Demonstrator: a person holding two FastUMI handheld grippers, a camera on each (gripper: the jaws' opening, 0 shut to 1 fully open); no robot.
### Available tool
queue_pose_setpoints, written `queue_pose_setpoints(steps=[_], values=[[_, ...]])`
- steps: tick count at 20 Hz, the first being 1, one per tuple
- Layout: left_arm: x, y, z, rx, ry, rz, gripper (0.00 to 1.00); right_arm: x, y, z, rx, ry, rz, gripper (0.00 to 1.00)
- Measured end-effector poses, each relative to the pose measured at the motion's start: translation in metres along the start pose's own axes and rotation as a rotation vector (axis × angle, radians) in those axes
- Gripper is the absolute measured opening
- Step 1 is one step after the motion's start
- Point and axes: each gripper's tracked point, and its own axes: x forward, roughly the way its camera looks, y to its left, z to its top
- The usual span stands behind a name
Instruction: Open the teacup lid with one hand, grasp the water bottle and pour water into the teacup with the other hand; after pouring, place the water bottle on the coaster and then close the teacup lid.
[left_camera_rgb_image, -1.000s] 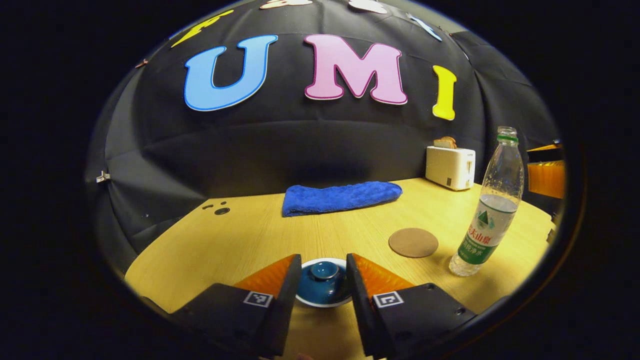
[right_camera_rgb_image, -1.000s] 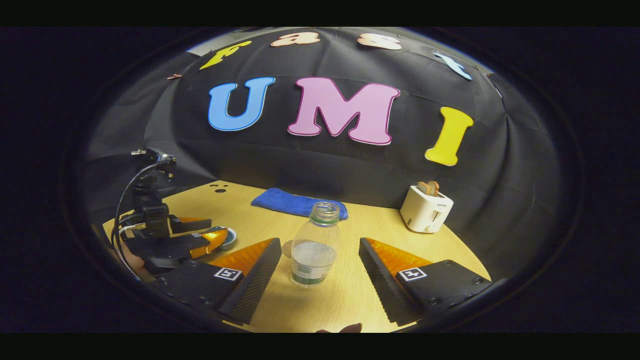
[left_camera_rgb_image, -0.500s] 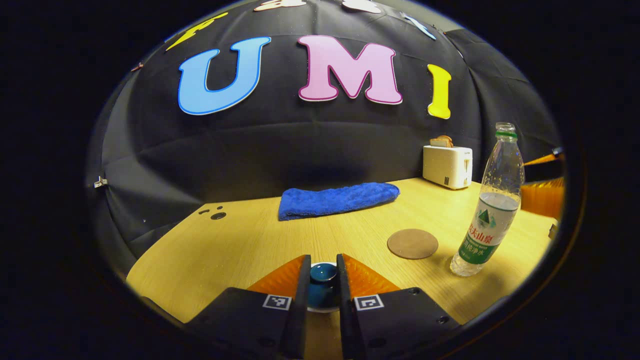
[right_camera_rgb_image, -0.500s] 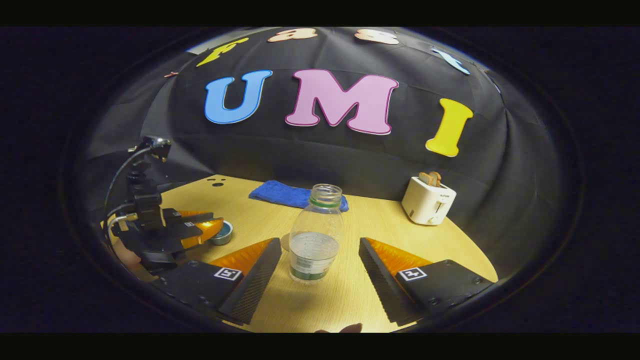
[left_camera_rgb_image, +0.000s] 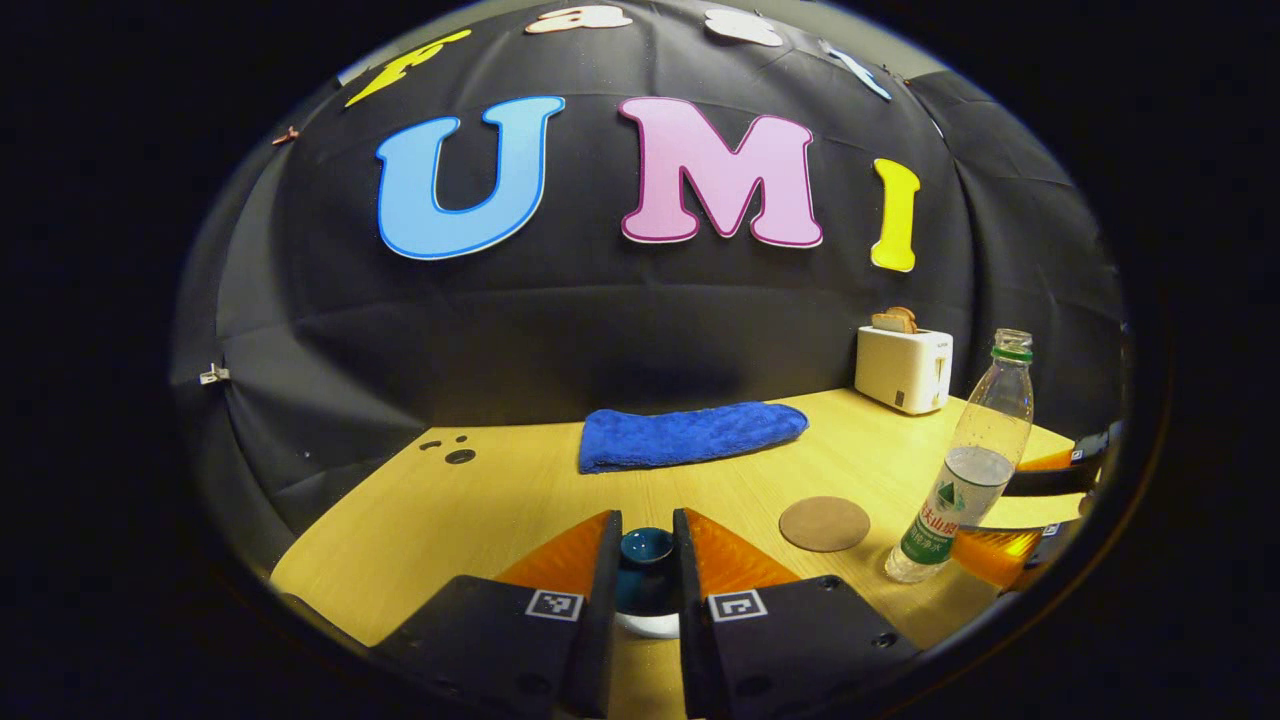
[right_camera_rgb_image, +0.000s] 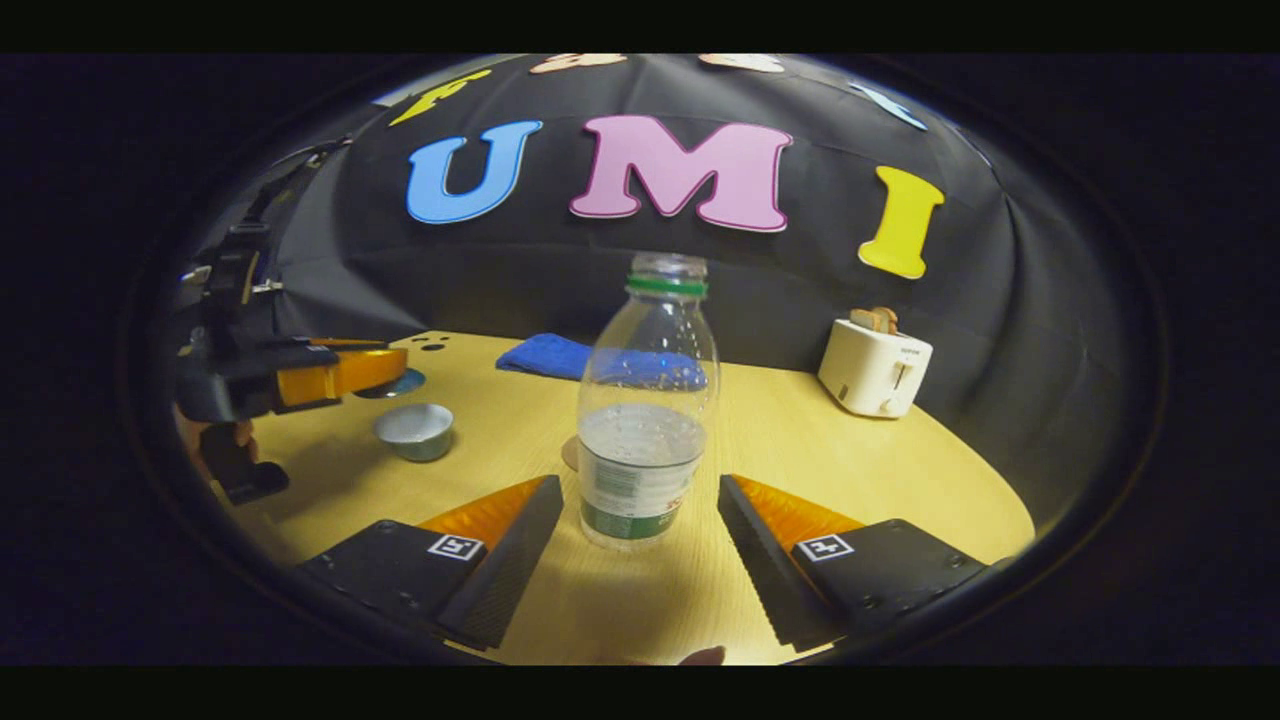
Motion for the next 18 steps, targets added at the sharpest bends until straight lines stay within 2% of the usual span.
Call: queue_pose_setpoints(steps=[2, 4, 5, 6, 10, 12, 13, 16, 17, 18], values=[[-0.005, 0.004, -0.002, -0.003, 0.006, 0.004, 0.27, 0.01, -0.001, -0.008, 0.02, 0.005, -0.006, 0.97], [-0.006, 0.005, -0.004, -0.004, 0.014, 0.005, 0.31, 0.02, 0.001, -0.01, 0.028, 0.003, -0.012, 0.97], [-0.007, 0.006, -0.005, -0.004, 0.017, 0.008, 0.27, 0.024, 0.001, -0.009, 0.032, -0.003, -0.015, 0.98], [-0.007, 0.007, -0.004, -0.004, 0.018, 0.011, 0.31, 0.028, 0.001, -0.009, 0.038, -0.007, -0.016, 0.97], [-0.009, 0.009, -0.005, -0.003, 0.018, 0.02, 0.31, 0.035, 0.003, -0.014, 0.055, 0.01, -0.01, 0.97], [-0.01, 0.011, -0.005, -0.002, 0.016, 0.022, 0.28, 0.041, 0.0, -0.017, 0.062, 0.024, -0.017, 0.93], [-0.012, 0.011, -0.005, 0.001, 0.014, 0.023, 0.31, 0.044, -0.002, -0.013, 0.062, 0.033, -0.021, 0.8], [-0.016, 0.016, -0.001, 0.003, 0.007, 0.032, 0.31, 0.037, -0.013, -0.001, -0.055, 0.039, -0.063, 0.78], [-0.017, 0.018, 0.0, -0.003, 0.006, 0.034, 0.31, 0.037, -0.015, 0.005, -0.114, 0.038, -0.071, 0.74], [-0.018, 0.02, 0.002, -0.01, 0.006, 0.037, 0.31, 0.037, -0.018, 0.012, -0.177, 0.042, -0.078, 0.78]])
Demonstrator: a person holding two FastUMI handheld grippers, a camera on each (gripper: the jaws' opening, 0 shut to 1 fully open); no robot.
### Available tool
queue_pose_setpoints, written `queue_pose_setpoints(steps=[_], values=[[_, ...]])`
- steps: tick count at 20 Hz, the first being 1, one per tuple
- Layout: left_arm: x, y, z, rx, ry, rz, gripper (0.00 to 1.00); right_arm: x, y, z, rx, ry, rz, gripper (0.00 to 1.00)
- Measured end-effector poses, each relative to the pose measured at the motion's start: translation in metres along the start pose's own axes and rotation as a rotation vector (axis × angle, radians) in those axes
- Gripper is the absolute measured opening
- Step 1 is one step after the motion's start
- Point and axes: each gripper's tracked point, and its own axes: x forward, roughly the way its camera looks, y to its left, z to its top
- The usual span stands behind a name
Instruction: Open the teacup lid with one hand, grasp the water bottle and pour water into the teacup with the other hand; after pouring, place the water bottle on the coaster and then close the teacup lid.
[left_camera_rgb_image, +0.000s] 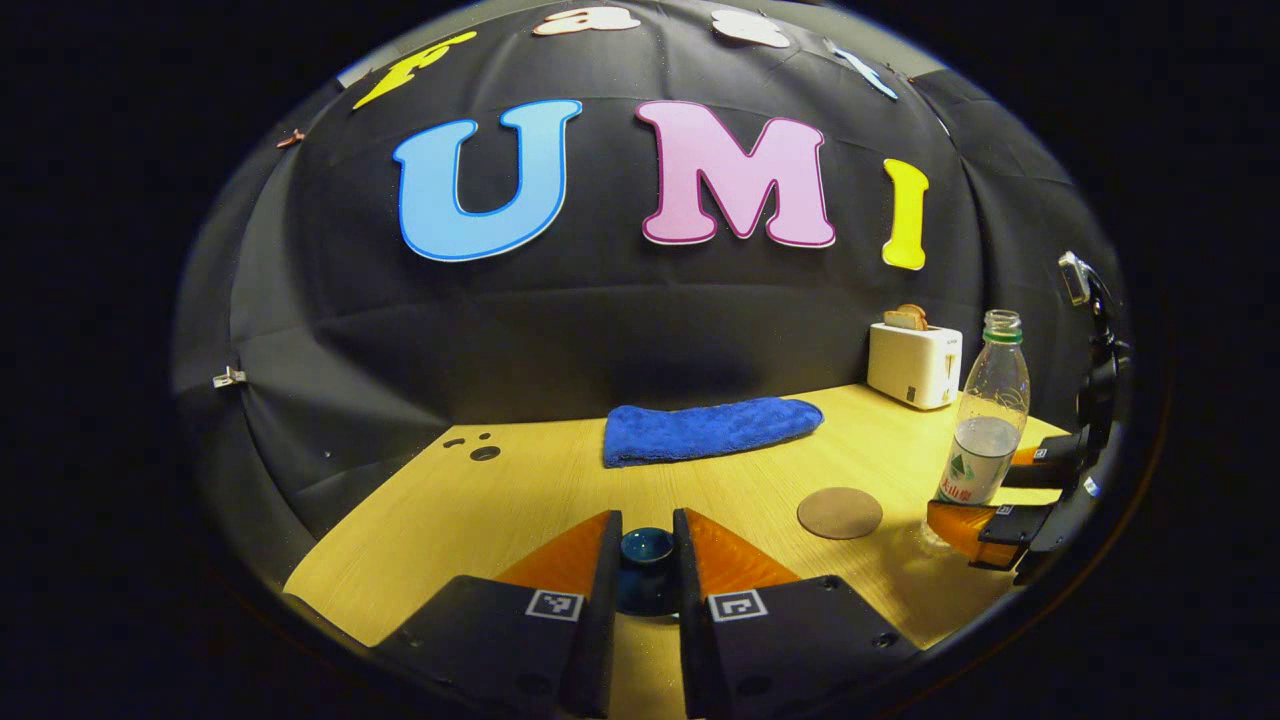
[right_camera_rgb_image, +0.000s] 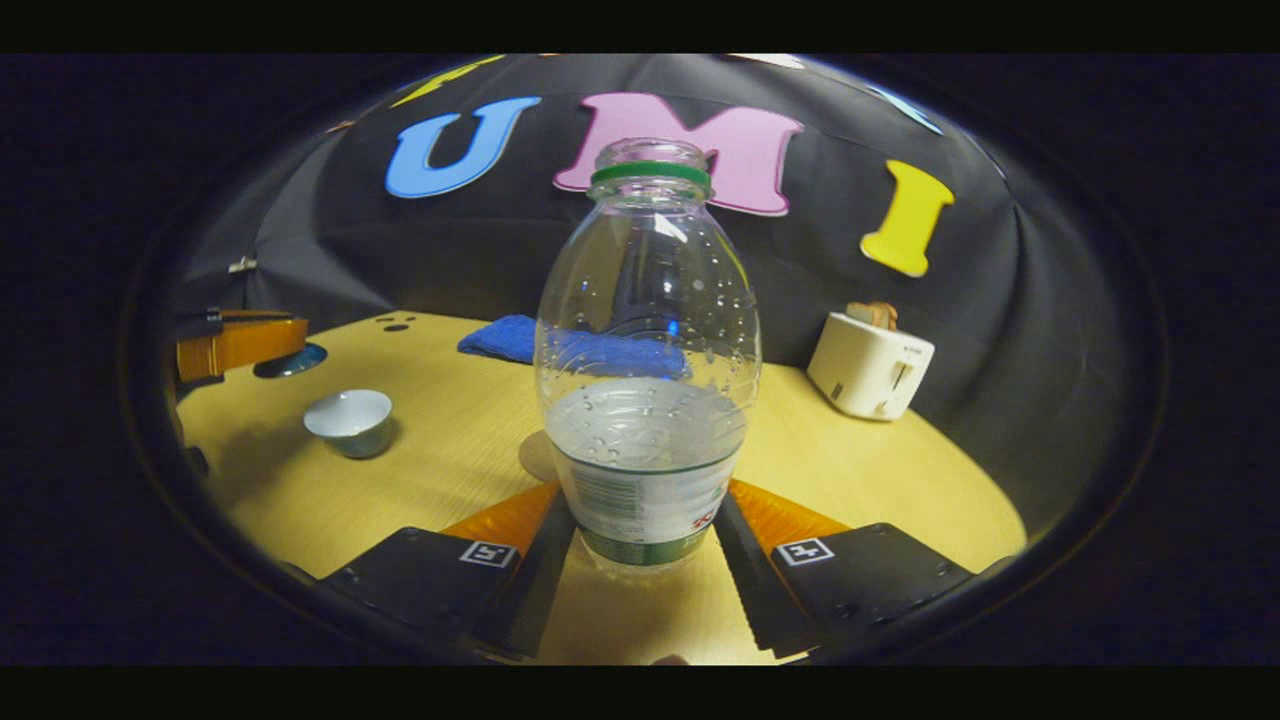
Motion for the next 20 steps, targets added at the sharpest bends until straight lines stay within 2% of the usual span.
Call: queue_pose_setpoints(steps=[8, 9, 10, 13, 16, 18, 19, 20], values=[[-0.019, 0.034, 0.017, -0.018, -0.017, 0.047, 0.31, 0.012, 0.004, 0.053, -0.489, -0.047, 0.003, 0.76], [-0.023, 0.039, 0.018, -0.025, -0.016, 0.055, 0.35, 0.011, 0.007, 0.055, -0.552, -0.046, 0.008, 0.76], [-0.026, 0.044, 0.019, -0.03, -0.014, 0.064, 0.31, 0.018, 0.012, 0.058, -0.62, -0.043, 0.005, 0.76], [-0.037, 0.058, 0.016, -0.037, -0.002, 0.092, 0.27, 0.023, 0.02, 0.063, -0.822, -0.057, -0.007, 0.76], [-0.044, 0.07, 0.016, -0.039, 0.005, 0.109, 0.31, 0.035, 0.032, 0.067, -0.961, -0.051, -0.019, 0.75], [-0.046, 0.075, 0.015, -0.046, 0.009, 0.116, 0.31, 0.045, 0.036, 0.061, -1.035, -0.022, -0.018, 0.75], [-0.047, 0.076, 0.015, -0.047, 0.009, 0.117, 0.27, 0.047, 0.038, 0.06, -1.062, -0.011, -0.012, 0.75], [-0.047, 0.078, 0.014, -0.043, 0.01, 0.119, 0.31, 0.046, 0.039, 0.054, -1.08, 0.003, -0.011, 0.75]])
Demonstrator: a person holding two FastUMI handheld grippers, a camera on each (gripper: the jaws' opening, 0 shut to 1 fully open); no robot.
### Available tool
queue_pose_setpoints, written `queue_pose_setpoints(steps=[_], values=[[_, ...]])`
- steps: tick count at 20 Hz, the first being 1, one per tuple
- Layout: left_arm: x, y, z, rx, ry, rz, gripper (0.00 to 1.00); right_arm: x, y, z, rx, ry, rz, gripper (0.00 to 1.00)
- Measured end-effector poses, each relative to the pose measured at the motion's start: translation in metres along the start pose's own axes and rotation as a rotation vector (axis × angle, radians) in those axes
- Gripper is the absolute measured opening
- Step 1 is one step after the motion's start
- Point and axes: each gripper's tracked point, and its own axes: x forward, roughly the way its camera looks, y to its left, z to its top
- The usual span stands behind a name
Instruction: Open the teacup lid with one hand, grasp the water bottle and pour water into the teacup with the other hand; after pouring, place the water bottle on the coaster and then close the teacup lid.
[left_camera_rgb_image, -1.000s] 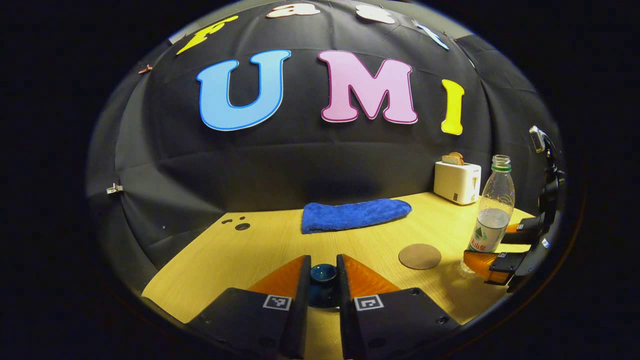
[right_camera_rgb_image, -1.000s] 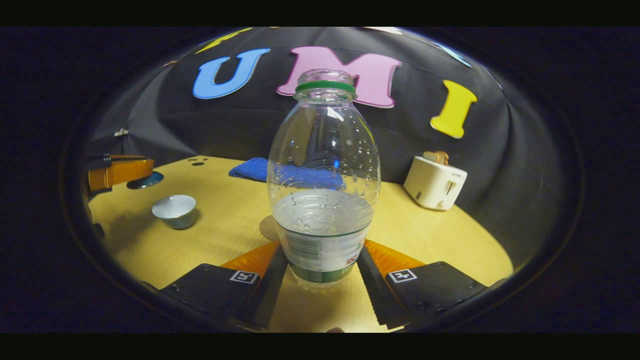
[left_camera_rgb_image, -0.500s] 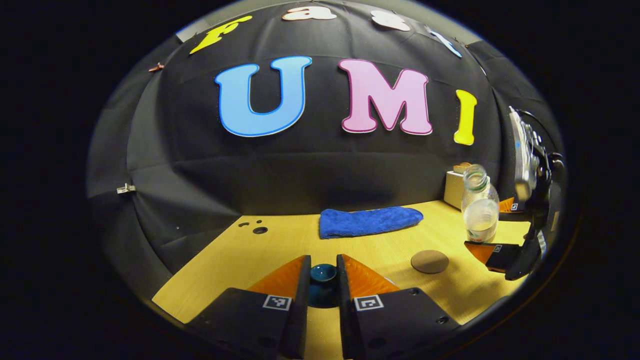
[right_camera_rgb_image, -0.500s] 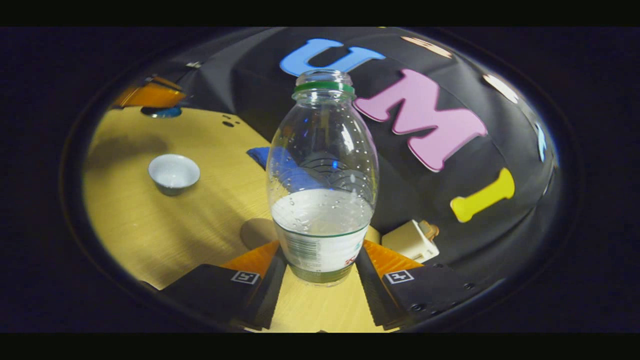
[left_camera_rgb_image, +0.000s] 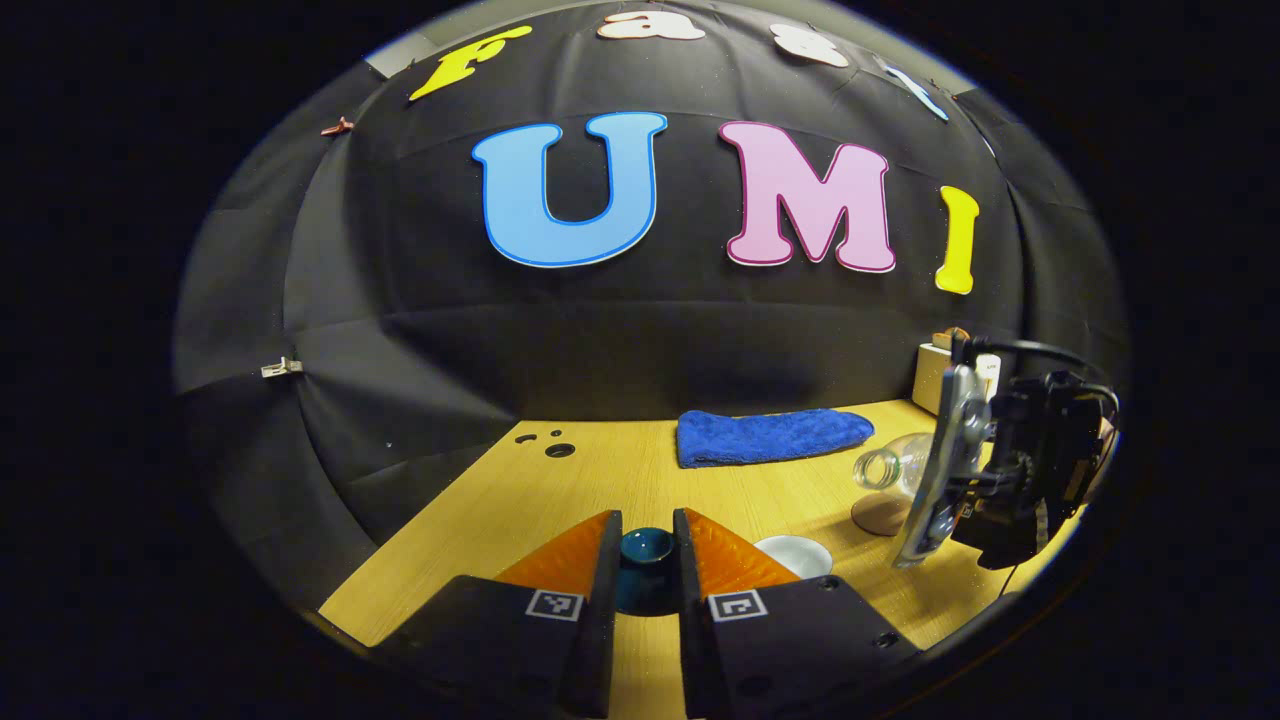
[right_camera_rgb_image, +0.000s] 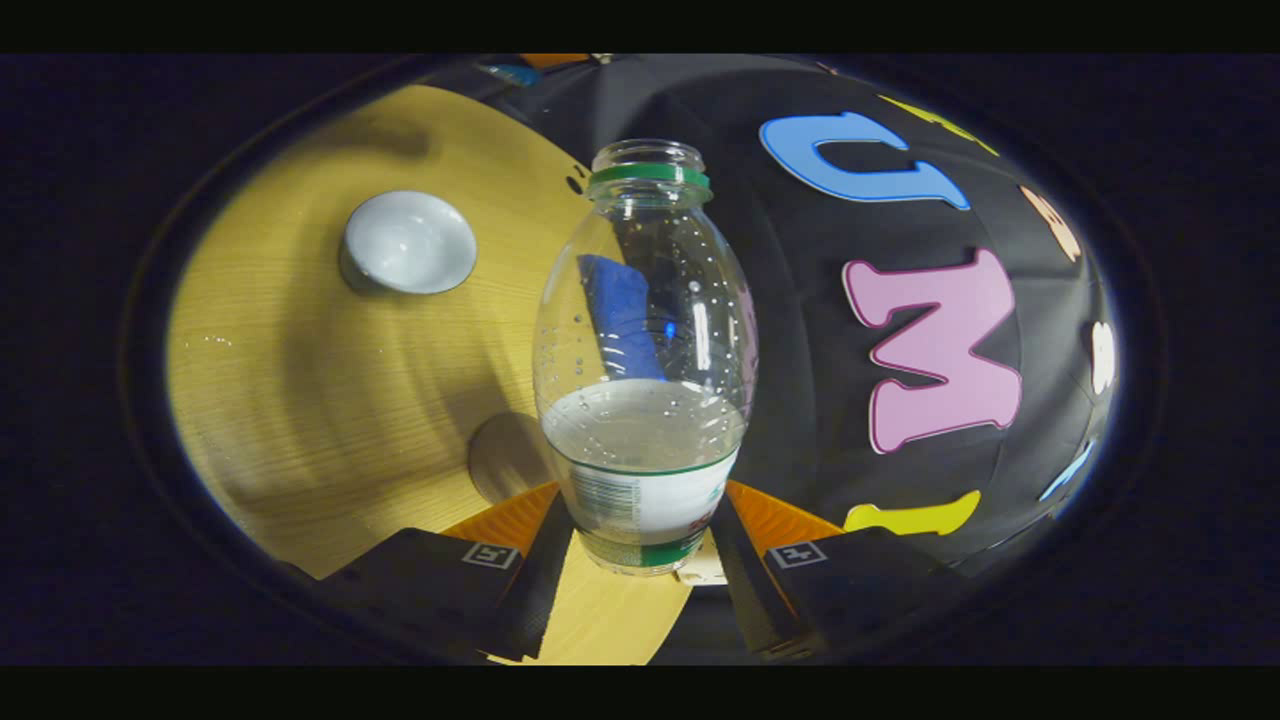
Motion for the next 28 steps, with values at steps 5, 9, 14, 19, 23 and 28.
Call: queue_pose_setpoints(steps=[5, 9, 14, 19, 23, 28], values=[[0.005, 0.002, -0.003, 0.003, 0.005, -0.005, 0.31, 0.017, 0.014, -0.008, -0.095, 0.054, 0.008, 0.75], [0.009, -0.003, -0.005, 0.012, 0.008, -0.017, 0.31, 0.018, 0.023, -0.011, -0.195, 0.07, -0.014, 0.75], [0.01, -0.008, -0.006, 0.004, 0.013, -0.029, 0.31, 0.015, 0.03, -0.009, -0.292, 0.059, -0.038, 0.75], [0.011, -0.009, -0.008, -0.005, 0.017, -0.03, 0.31, 0.014, 0.03, -0.008, -0.388, 0.047, -0.058, 0.75], [0.013, -0.009, -0.01, -0.008, 0.021, -0.032, 0.31, 0.015, 0.03, -0.001, -0.448, 0.028, -0.085, 0.75], [0.013, -0.007, -0.01, -0.013, 0.019, -0.034, 0.35, 0.009, 0.031, 0.002, -0.499, 0.017, -0.088, 0.75]])
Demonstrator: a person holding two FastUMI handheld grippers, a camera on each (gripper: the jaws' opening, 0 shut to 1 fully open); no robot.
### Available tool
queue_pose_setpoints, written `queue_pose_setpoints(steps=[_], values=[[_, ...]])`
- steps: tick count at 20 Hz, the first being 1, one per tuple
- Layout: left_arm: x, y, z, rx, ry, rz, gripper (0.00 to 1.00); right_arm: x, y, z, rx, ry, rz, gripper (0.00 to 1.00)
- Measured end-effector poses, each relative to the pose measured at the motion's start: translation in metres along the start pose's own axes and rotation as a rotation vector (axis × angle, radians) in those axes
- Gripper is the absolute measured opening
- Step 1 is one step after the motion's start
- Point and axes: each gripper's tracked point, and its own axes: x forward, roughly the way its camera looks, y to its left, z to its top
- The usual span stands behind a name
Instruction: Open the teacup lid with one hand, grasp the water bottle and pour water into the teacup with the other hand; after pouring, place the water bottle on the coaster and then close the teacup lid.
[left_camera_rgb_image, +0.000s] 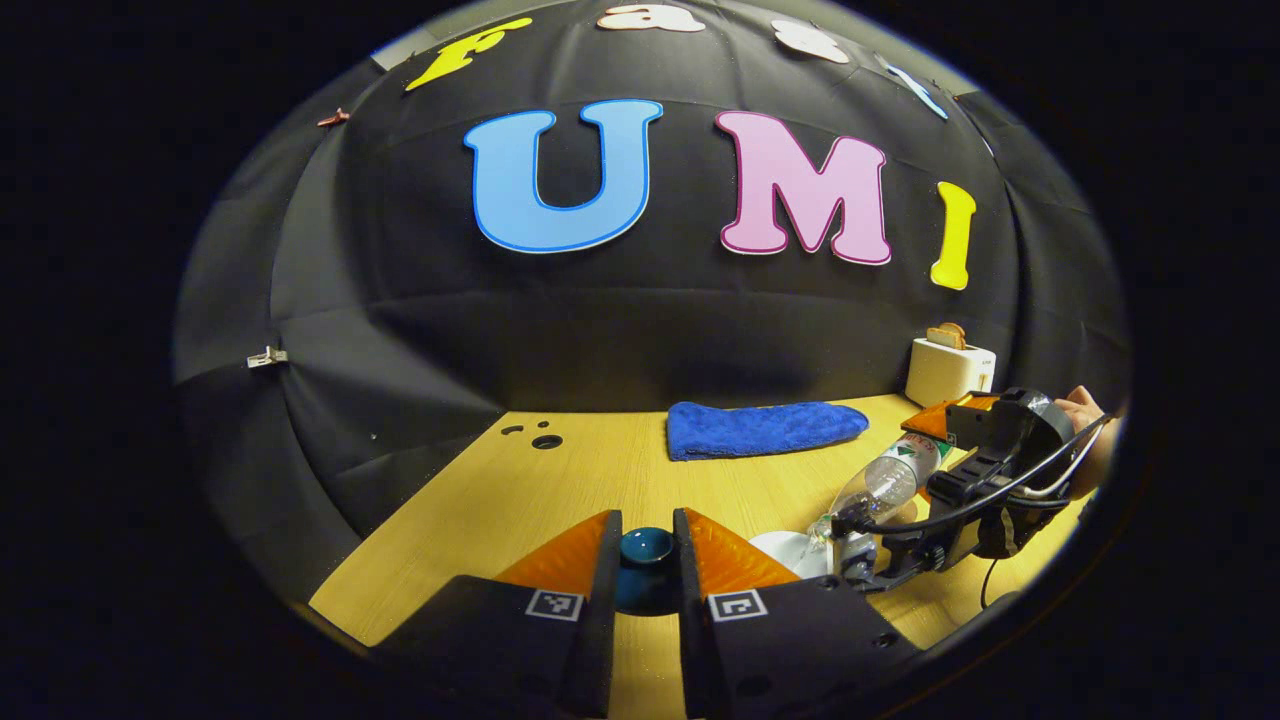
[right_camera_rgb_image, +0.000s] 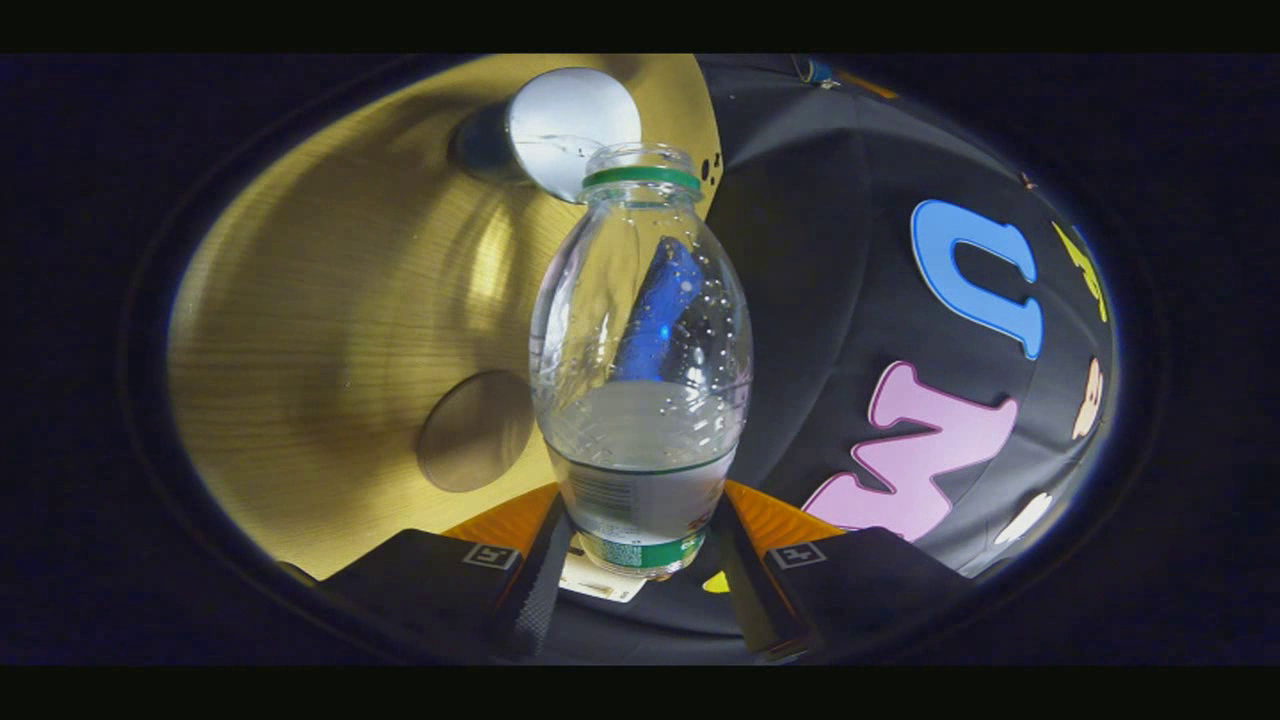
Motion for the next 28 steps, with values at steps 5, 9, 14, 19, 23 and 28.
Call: queue_pose_setpoints(steps=[5, 9, 14, 19, 23, 28], values=[[0.0, 0.002, 0.001, -0.004, -0.001, 0.006, 0.27, 0.004, -0.007, 0.0, -0.048, -0.006, -0.032, 0.75], [-0.003, 0.001, 0.002, -0.005, -0.008, 0.008, 0.31, 0.002, -0.019, 0.004, -0.109, -0.025, -0.079, 0.75], [-0.005, 0.0, 0.002, -0.011, -0.011, 0.006, 0.31, 0.002, -0.027, 0.007, -0.167, -0.038, -0.144, 0.75], [-0.009, -0.001, 0.005, -0.013, -0.028, -0.003, 0.31, 0.0, -0.035, 0.01, -0.203, -0.058, -0.188, 0.75], [-0.011, -0.001, 0.005, -0.024, -0.035, -0.015, 0.31, 0.0, -0.045, 0.014, -0.261, -0.082, -0.226, 0.75], [-0.01, 0.002, 0.005, -0.036, -0.04, -0.016, 0.31, -0.002, -0.053, 0.02, -0.312, -0.115, -0.27, 0.72]])
